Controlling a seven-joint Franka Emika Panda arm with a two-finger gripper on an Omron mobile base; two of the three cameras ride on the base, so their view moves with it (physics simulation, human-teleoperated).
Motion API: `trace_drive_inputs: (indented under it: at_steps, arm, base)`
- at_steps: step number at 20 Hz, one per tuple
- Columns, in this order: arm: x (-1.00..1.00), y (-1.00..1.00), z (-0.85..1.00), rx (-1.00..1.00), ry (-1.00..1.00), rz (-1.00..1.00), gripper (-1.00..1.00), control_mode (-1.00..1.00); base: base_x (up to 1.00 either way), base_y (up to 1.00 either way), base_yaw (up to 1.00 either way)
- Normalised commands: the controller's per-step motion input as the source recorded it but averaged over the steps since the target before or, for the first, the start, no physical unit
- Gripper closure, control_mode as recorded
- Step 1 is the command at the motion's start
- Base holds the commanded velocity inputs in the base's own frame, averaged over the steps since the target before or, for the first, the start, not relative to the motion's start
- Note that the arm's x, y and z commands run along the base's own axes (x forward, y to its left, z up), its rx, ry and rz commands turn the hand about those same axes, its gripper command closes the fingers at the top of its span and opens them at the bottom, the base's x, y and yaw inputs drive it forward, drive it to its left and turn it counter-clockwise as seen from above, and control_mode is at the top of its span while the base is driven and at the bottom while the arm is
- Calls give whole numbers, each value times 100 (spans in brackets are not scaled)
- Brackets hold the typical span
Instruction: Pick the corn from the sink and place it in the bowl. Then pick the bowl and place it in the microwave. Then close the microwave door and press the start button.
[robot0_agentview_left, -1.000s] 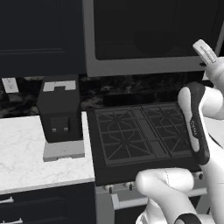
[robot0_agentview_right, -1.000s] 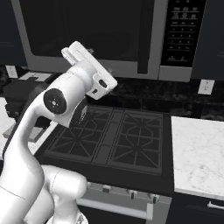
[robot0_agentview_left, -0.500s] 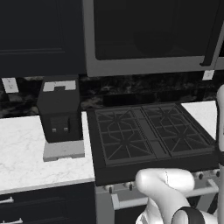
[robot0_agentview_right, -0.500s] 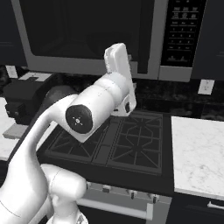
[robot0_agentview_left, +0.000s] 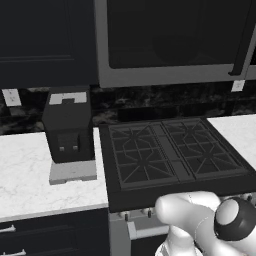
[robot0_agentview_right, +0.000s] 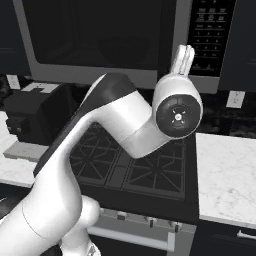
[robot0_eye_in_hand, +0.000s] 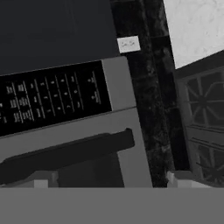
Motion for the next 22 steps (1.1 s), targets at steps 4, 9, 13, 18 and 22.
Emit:
trace_drive_inputs:
  at_steps: [4,9,13,18,22]
  arm:
    - [56,0,-53,24,0,39,-100,-100]
    - [58,-6,-47,14,0,37,-100,-100]
    - [55,-55,-8,16,0,5,-100,-100]
    - [64,-36,0,14,1,0,-100,-100]
    - [57,-18,0,13,3,0,-100,-100]
  base:
    - [0,0,0]
    - [0,0,0]
    - [0,0,0]
    - [0,0,0]
    - [0,0,0]
